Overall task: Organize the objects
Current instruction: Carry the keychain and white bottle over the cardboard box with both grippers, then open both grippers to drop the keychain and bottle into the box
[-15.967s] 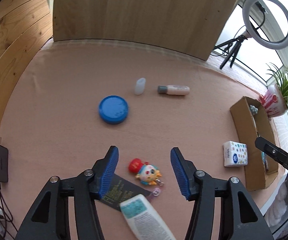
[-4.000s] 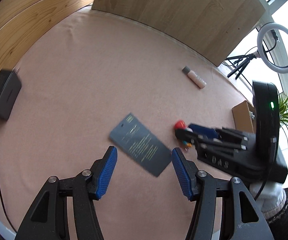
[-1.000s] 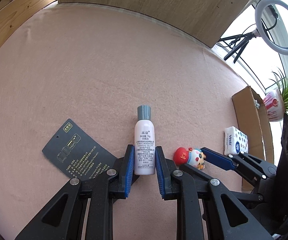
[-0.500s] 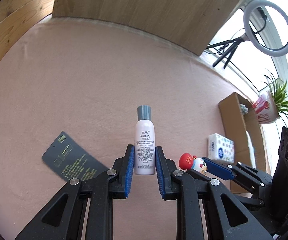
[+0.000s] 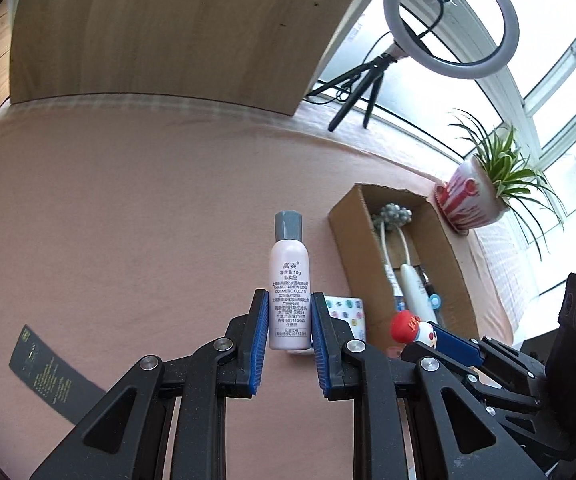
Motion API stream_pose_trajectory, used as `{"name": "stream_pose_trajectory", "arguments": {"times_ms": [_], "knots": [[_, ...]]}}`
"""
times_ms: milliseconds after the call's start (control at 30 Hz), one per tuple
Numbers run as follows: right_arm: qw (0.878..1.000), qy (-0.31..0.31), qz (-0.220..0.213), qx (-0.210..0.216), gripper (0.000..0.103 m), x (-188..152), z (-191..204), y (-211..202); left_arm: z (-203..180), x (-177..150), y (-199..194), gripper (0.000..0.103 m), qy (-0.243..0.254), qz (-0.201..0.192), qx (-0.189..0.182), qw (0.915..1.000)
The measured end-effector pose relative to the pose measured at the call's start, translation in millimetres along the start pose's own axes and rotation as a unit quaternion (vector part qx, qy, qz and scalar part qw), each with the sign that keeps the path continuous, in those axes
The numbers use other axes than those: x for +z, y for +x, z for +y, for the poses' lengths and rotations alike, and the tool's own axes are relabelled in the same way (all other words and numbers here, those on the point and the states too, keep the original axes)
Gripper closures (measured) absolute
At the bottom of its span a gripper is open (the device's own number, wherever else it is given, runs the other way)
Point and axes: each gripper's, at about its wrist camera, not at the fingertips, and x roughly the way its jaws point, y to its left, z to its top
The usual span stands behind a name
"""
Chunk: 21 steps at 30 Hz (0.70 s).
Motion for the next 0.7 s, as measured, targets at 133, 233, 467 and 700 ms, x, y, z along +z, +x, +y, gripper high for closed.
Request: {"name": "stream_pose_trajectory", "arguments": {"times_ms": [133,233,467,700], "knots": [[0.999,0.025,-0.019,-0.026,0.072,-2.0,-33.6,-22.8,-36.6,9.7,13.6,0.081,0.024,0.002,-0.016,0.9996],[0.998,0.044,-0.027,-0.042,0.072,-5.1,-55.7,-34.1,-66.2,16.8,27.2,0.081,0.041,0.004,-0.027,0.9988],[0.994,0.076,-0.031,-0.066,0.072,-16.3,-101.7,-50.6,-112.4,31.2,61.2,0.081,0.064,0.014,-0.037,0.9972],[0.993,0.092,-0.022,-0.067,0.072,-27.7,-124.1,-51.3,-129.4,38.7,105.9,0.081,0.062,0.035,-0.021,0.9972]]}}
